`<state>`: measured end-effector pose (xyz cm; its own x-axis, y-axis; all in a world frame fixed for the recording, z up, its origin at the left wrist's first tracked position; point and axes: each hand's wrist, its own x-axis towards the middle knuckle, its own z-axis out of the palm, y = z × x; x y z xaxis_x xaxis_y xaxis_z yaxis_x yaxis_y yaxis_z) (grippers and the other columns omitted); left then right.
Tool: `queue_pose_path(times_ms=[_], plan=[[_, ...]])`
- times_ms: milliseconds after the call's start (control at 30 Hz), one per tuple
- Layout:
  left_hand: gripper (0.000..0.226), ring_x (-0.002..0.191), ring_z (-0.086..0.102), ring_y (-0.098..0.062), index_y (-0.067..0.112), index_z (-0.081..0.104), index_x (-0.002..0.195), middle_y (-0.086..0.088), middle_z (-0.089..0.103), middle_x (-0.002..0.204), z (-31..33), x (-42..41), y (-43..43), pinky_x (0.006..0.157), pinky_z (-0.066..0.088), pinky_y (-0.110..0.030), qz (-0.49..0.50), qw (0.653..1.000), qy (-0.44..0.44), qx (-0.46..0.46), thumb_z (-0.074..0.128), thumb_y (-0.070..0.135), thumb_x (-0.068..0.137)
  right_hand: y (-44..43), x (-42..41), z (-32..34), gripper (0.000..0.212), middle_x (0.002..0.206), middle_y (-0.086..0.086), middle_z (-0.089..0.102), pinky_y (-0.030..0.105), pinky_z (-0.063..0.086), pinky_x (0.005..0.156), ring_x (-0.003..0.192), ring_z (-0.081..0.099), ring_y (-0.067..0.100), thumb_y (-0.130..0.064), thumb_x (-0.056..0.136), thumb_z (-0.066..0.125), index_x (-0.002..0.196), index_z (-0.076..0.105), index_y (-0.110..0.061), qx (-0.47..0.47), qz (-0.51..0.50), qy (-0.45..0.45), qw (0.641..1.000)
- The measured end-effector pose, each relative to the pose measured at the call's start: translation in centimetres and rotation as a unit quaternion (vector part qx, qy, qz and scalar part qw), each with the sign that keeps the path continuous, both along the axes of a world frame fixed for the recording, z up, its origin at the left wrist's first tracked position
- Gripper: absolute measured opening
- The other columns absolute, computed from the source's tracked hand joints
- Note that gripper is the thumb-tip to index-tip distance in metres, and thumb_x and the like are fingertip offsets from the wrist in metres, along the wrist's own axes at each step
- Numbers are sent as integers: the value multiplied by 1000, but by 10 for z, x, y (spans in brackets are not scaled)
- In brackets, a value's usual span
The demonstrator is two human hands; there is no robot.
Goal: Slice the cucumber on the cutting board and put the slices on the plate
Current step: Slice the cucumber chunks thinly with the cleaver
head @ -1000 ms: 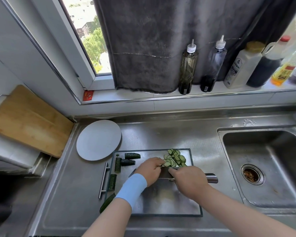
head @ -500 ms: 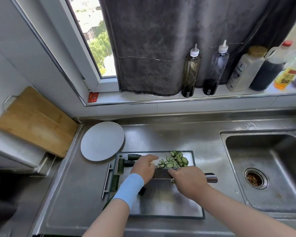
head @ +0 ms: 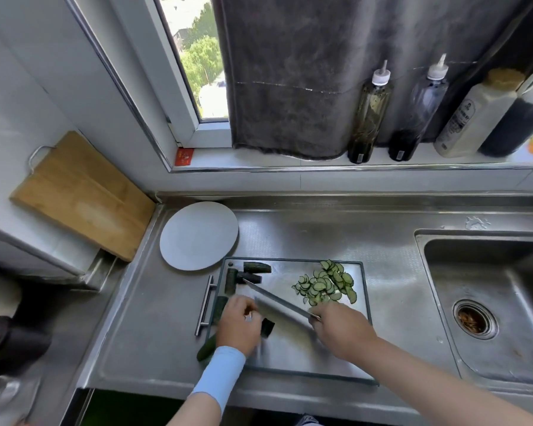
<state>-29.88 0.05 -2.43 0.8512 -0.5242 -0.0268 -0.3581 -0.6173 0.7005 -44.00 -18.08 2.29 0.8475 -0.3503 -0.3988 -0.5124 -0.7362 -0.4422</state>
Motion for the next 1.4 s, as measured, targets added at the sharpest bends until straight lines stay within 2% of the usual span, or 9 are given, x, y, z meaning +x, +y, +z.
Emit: queue_pose_path(times_ms=[133, 233, 333, 467, 567, 700, 967, 1167, 1400], plan=[[8, 88, 54, -9, 20, 67, 84, 9, 57, 91, -23, -12, 16, 80, 44, -17, -94, 994, -25, 47, 68, 21, 76, 12, 0, -7, 16, 83, -5, 63, 34, 44, 66, 80, 55, 25, -28, 95, 42, 85, 55, -28, 10, 20, 22, 1000], [12, 87, 56, -12, 17, 73, 85, 4, 62, 88, -32, -15, 19, 79, 42, -15, -109, 992, -44, 46, 76, 17, 74, 20, 0, -12, 20, 89, 0, 68, 35, 45, 65, 85, 60, 27, -26, 94, 43, 98, 62, -28, 8, 23, 25, 999], [12, 85, 59, -16, 17, 76, 86, 2, 64, 86, -38, -14, 19, 77, 49, -23, -104, 992, -57, 50, 79, 15, 74, 23, 1, -16, 17, 85, 1, 66, 34, 40, 61, 81, 59, 28, -23, 93, 43, 92, 58, -29, 7, 29, 23, 999], [14, 84, 62, -19, 17, 78, 84, -1, 69, 87, -41, -13, 14, 81, 40, -13, -78, 993, -68, 60, 81, 12, 72, 27, 3, -14, 16, 86, 1, 67, 34, 41, 62, 76, 53, 27, -24, 93, 43, 96, 57, -30, -2, 47, 25, 999], [12, 82, 65, -20, 17, 79, 83, -1, 71, 86, -46, -14, 10, 79, 45, -17, -63, 994, -55, 72, 81, 10, 72, 32, 3, -14, 14, 84, 2, 64, 35, 44, 64, 77, 56, 28, -23, 93, 41, 96, 55, -24, 10, 49, 34, 998], [10, 76, 65, -22, 18, 79, 81, -1, 71, 84, -53, -14, 12, 70, 55, -27, -68, 993, -51, 77, 80, 12, 73, 35, 4, -14, 10, 78, 2, 60, 35, 37, 58, 72, 53, 28, -21, 93, 40, 91, 50, -22, 13, 56, 46, 997], [17, 65, 65, -21, 20, 78, 73, 0, 70, 77, -45, -22, 12, 56, 50, -19, -77, 990, -96, 70, 89, 12, 62, 43, -7, -8, 17, 86, 4, 65, 37, 46, 66, 78, 58, 30, -26, 98, 39, 107, 54, -27, -16, 64, 32, 997], [25, 73, 63, -16, 19, 78, 72, -1, 72, 81, -36, -24, 13, 72, 42, -13, -85, 986, -143, 32, 91, 4, 56, 41, -11, -2, 21, 87, 3, 66, 36, 44, 66, 79, 58, 29, -27, 100, 39, 111, 56, -29, -23, 76, 21, 997], [25, 74, 63, -16, 18, 78, 73, -2, 72, 83, -35, -25, 12, 77, 41, -11, -76, 988, -137, 16, 90, 3, 57, 39, -12, 2, 16, 79, 1, 59, 35, 40, 62, 75, 56, 29, -26, 100, 38, 101, 54, -26, -23, 80, 28, 996]])
